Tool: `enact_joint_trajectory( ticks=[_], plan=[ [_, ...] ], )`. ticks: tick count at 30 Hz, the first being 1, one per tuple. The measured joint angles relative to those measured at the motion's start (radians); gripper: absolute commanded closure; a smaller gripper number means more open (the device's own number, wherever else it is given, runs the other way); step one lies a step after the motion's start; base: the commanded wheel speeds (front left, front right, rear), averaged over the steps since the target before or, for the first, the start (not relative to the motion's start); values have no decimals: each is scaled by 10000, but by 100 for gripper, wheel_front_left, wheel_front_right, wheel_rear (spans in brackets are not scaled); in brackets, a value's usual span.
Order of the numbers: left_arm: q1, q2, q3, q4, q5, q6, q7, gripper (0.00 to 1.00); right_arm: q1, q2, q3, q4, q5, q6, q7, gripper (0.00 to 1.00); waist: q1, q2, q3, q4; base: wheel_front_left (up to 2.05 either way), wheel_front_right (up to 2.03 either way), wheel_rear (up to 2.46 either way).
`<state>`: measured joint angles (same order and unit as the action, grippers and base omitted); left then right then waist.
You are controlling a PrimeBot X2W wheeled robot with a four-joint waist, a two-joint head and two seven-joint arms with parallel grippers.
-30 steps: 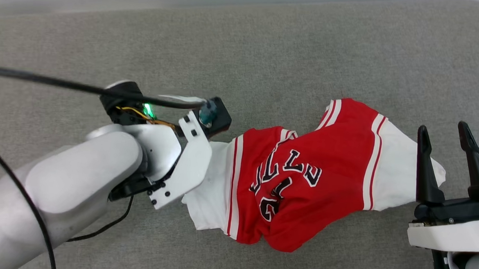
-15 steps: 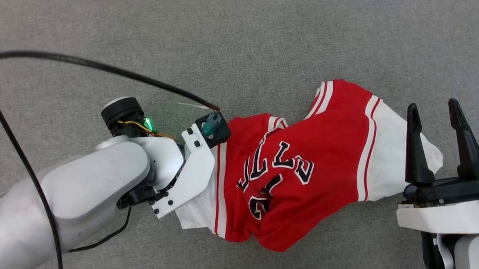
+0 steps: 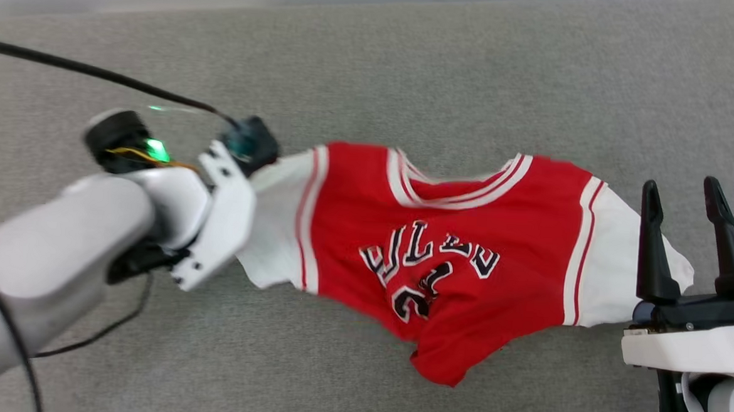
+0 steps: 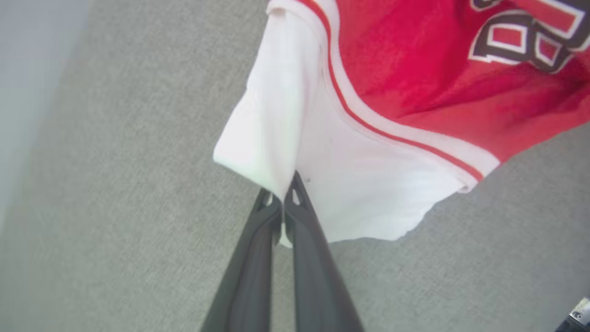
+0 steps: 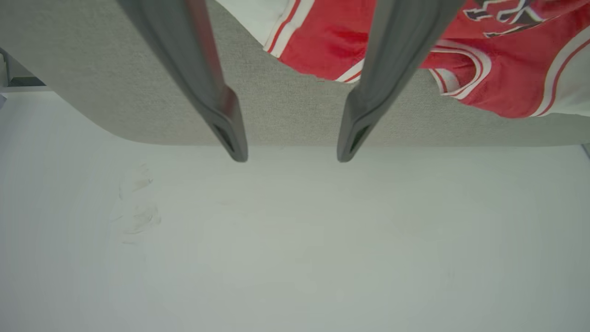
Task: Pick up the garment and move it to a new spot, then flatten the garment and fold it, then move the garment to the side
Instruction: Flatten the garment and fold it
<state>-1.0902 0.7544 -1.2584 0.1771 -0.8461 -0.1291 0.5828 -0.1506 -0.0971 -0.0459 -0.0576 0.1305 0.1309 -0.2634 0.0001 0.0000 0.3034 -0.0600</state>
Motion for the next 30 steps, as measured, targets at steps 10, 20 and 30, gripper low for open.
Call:
enact_joint_trajectory(
  ticks=[10,20,30],
  plan=[
    [767,1511,251,895,-393,357,-598,100,305,71,-50,-25,2,0,0,0,0,0,-262,463,0,0,0],
    [1810,706,182,2387,-1070,476,-949,0,293,42,29,169,19,0,0,0,0,0,-232,386,0,0,0],
    [610,826,637,1988,-355,508,-1693,0,501,102,-67,270,79,0,0,0,0,0,-765,439,0,0,0]
  ],
)
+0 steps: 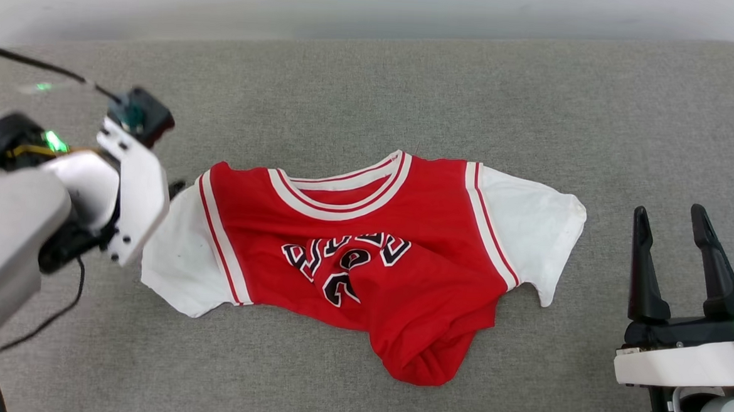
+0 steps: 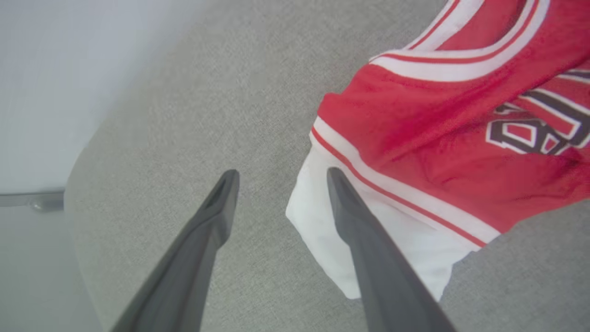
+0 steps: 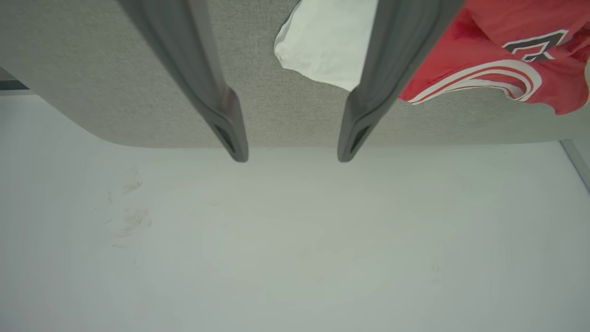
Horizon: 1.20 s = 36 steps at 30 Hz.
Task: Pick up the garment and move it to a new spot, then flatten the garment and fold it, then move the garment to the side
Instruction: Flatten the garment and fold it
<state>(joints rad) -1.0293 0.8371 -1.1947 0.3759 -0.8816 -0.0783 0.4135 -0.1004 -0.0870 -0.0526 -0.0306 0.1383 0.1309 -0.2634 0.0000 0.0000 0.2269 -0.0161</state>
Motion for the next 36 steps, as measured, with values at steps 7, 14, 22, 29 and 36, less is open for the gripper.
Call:
enact_joint_trajectory(
  ticks=[7,14,22,29,36],
  plan=[
    [-1180,-77,422,-940,-44,21,493,0,-30,69,127,-40,23,0,0,0,0,0,90,-128,0,0,0],
    [-1588,-633,15,-1419,-777,-284,2123,0,-242,98,286,-301,-12,0,0,0,0,0,537,-473,0,0,0],
    [-1574,-1179,-552,-999,-702,-449,2970,0,-600,117,322,-431,-15,0,0,0,0,0,1263,-898,0,0,0],
    [-1316,-1595,-727,-616,-261,-493,3651,0,-934,146,441,-487,-15,0,0,0,0,0,1932,-1166,0,0,0],
    [-1384,-1546,-742,-1066,274,-497,3565,100,-1069,174,387,-431,-17,0,0,0,0,0,2110,-1251,0,0,0]
  ],
)
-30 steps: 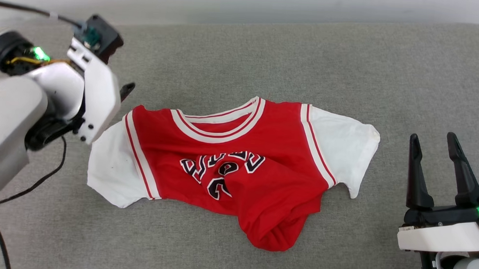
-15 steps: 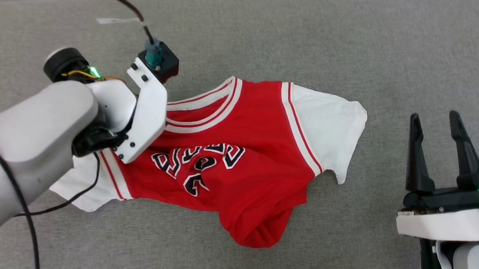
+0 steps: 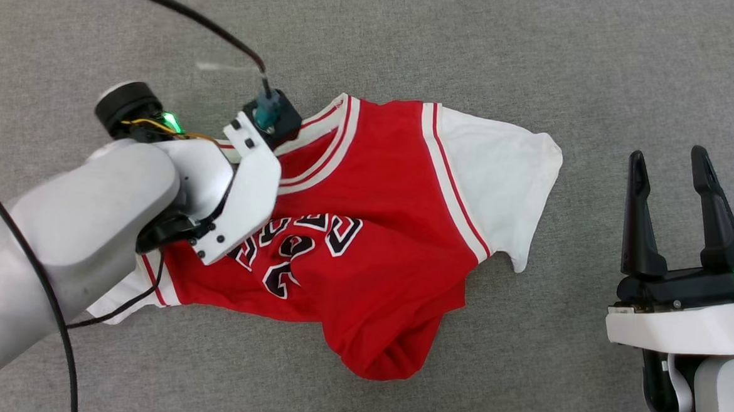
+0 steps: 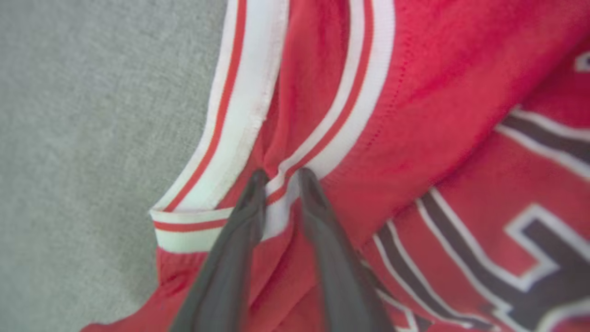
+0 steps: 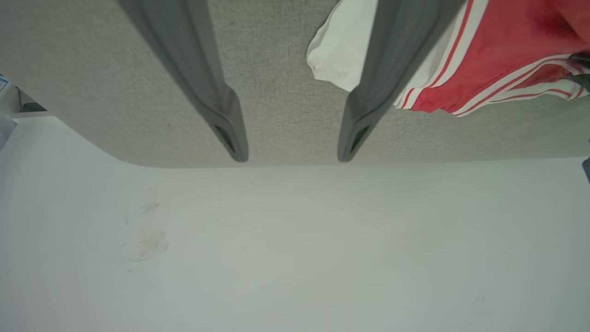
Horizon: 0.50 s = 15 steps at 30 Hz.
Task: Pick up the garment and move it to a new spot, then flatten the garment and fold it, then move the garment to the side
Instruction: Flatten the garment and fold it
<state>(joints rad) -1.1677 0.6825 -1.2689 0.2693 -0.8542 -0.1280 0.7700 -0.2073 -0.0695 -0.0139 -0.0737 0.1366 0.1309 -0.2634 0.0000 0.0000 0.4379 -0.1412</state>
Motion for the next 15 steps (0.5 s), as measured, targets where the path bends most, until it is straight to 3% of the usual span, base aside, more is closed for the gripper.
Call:
enact_joint_trajectory(
  ticks=[7,12,15],
  plan=[
    [-1072,142,-107,-500,-295,-10,-1361,100,6,58,-61,-31,6,0,0,0,0,0,-215,-18,0,0,0],
    [-1721,-109,-111,-633,-493,-10,-2107,100,-1,79,117,-19,19,0,0,0,0,0,-240,-190,0,0,0],
    [-1923,-539,-111,-541,-456,-10,-2401,100,-202,75,150,-23,19,0,0,0,0,0,-160,-317,0,0,0]
  ],
)
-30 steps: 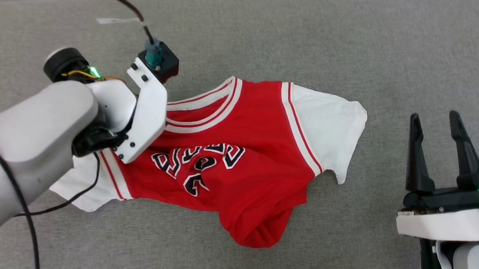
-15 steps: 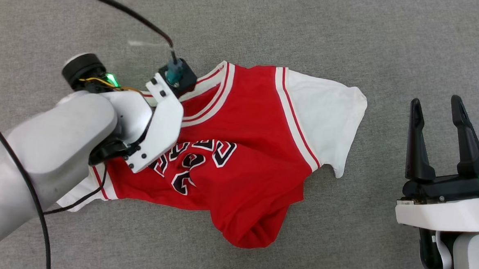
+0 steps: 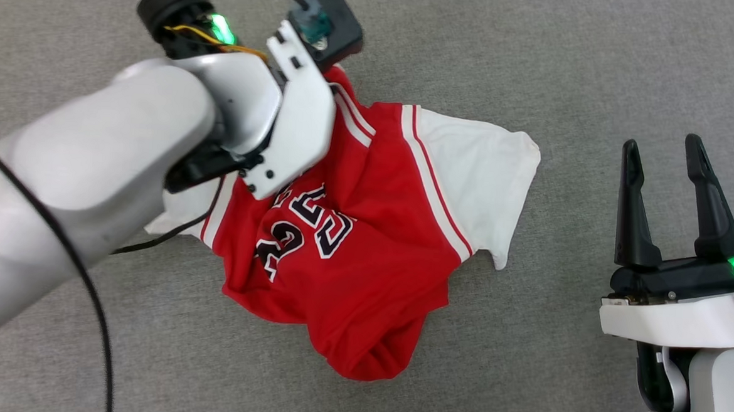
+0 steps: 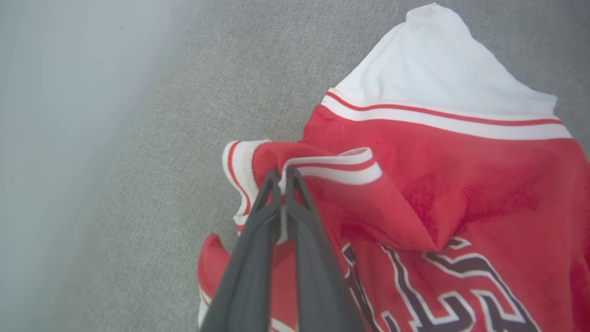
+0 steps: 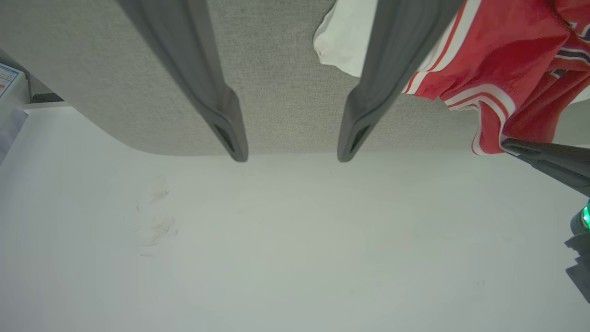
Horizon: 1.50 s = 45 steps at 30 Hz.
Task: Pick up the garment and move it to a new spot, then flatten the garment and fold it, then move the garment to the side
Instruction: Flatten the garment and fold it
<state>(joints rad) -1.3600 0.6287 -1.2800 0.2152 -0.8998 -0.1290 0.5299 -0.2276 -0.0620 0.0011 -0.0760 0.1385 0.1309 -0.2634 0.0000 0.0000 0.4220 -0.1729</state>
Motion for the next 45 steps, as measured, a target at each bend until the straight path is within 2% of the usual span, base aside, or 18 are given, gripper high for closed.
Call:
enact_joint_trajectory(
  ticks=[5,11,13,15,16,21,28,29,33,37,45],
  plan=[
    [928,-719,-17,215,523,-2,573,100,-133,4,52,29,38,0,0,0,0,0,140,-234,0,0,0],
    [2241,-1012,50,393,871,12,1279,100,-122,42,69,140,117,0,0,0,0,0,180,-424,0,0,0],
    [2290,-1016,67,520,604,13,1060,100,-118,54,44,146,117,0,0,0,0,0,156,-421,0,0,0],
    [2214,-1014,50,884,199,8,259,100,-98,63,-15,165,113,0,0,0,0,0,97,-384,0,0,0],
    [2084,-999,15,924,268,-4,0,0,-75,63,-19,169,107,0,0,0,0,0,49,-357,0,0,0],
    [1632,-729,-23,568,-579,-2,-830,0,87,81,-161,224,82,0,0,0,0,0,-282,-175,0,0,0],
    [277,445,213,616,-980,-2,-1281,0,278,90,-125,253,58,0,0,0,-1,0,-676,210,0,0,0],
    [-90,938,328,993,-1260,-2,-1014,0,270,92,-105,230,56,0,0,0,0,0,-701,281,0,0,0],
    [-458,1406,343,1672,-1622,-2,-336,0,228,94,-59,144,56,0,0,0,-1,0,-567,273,0,0,0],
    [-593,1524,316,2117,-2130,-2,531,0,190,94,-33,59,29,0,0,0,0,0,-356,223,0,0,0],
    [-500,1599,125,2500,-2109,-2,2115,0,-15,79,82,13,-21,0,0,0,0,0,107,6,0,0,0]
  ],
)
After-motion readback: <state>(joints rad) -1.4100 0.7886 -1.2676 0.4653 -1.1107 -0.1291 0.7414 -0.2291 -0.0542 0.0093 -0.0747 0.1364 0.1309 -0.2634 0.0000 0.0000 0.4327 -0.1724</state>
